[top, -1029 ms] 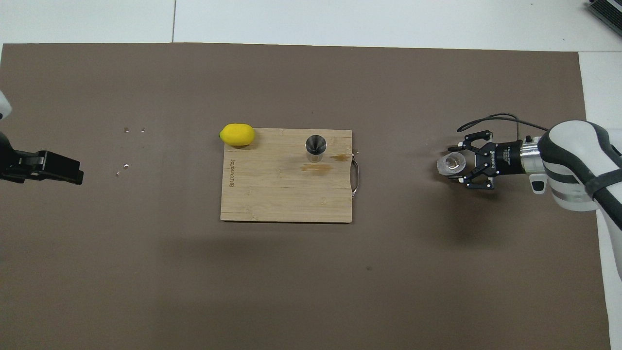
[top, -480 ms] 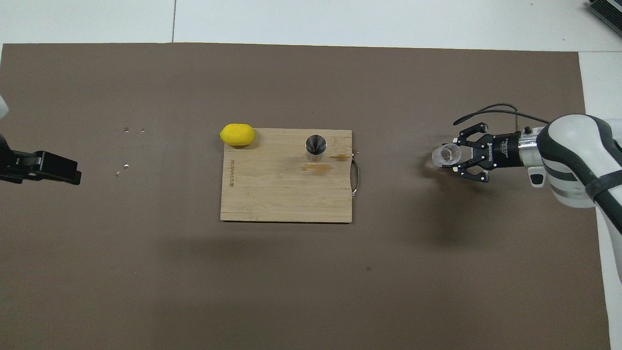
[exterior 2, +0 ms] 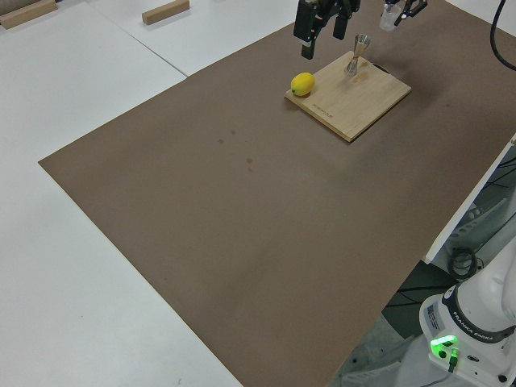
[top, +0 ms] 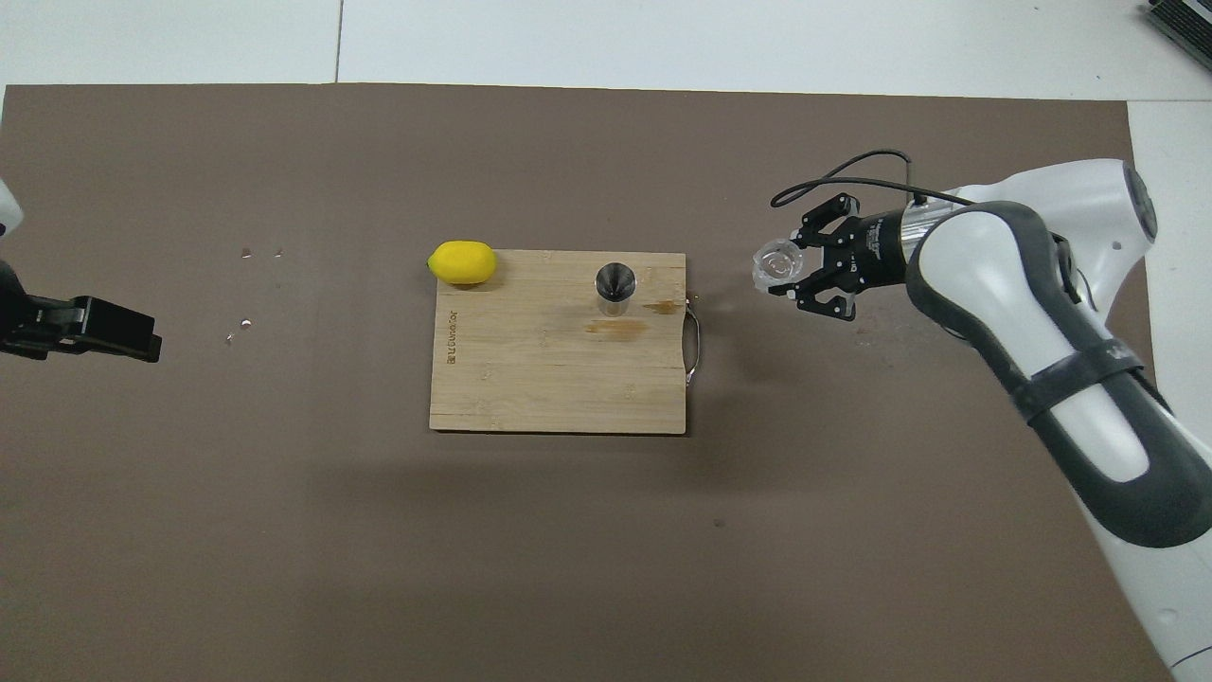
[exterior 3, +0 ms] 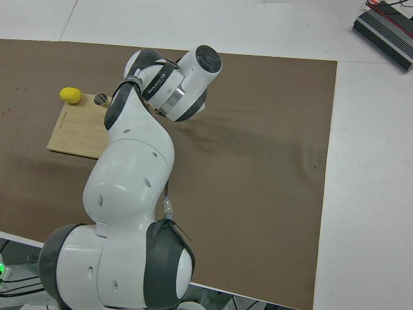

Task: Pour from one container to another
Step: 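Lift the glass cup with the right gripper over the metal cup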

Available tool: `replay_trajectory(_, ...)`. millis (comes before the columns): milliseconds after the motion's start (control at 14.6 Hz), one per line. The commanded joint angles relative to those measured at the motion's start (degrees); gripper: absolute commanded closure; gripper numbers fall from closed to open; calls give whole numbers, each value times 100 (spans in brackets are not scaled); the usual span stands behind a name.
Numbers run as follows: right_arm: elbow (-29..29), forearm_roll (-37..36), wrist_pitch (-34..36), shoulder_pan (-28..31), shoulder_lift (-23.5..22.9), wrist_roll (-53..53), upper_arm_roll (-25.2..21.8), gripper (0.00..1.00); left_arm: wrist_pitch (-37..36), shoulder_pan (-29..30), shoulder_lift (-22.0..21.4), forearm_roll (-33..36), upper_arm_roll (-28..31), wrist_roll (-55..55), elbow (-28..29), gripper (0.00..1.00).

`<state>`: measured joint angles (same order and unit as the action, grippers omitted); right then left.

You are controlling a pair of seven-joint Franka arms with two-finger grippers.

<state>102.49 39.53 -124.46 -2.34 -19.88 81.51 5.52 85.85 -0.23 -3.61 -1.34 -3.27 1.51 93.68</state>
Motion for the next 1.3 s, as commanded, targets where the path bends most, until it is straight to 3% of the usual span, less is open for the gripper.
replay_trajectory(0, -475, -480, -17, -301, -182, 786, -16, 100, 212, 75, -97, -33, -34, 77, 125, 0)
replay_trajectory(274, -862, -1182, -113, -723, -349, 1638, -16, 100, 968, -74, -53, -51, -42, 25, 160, 0)
replay_trajectory(1234, -1329, -2853, -131, -1664, -526, 2379, -7, 100, 573, -57, -140, -42, -33, -11, 89, 0)
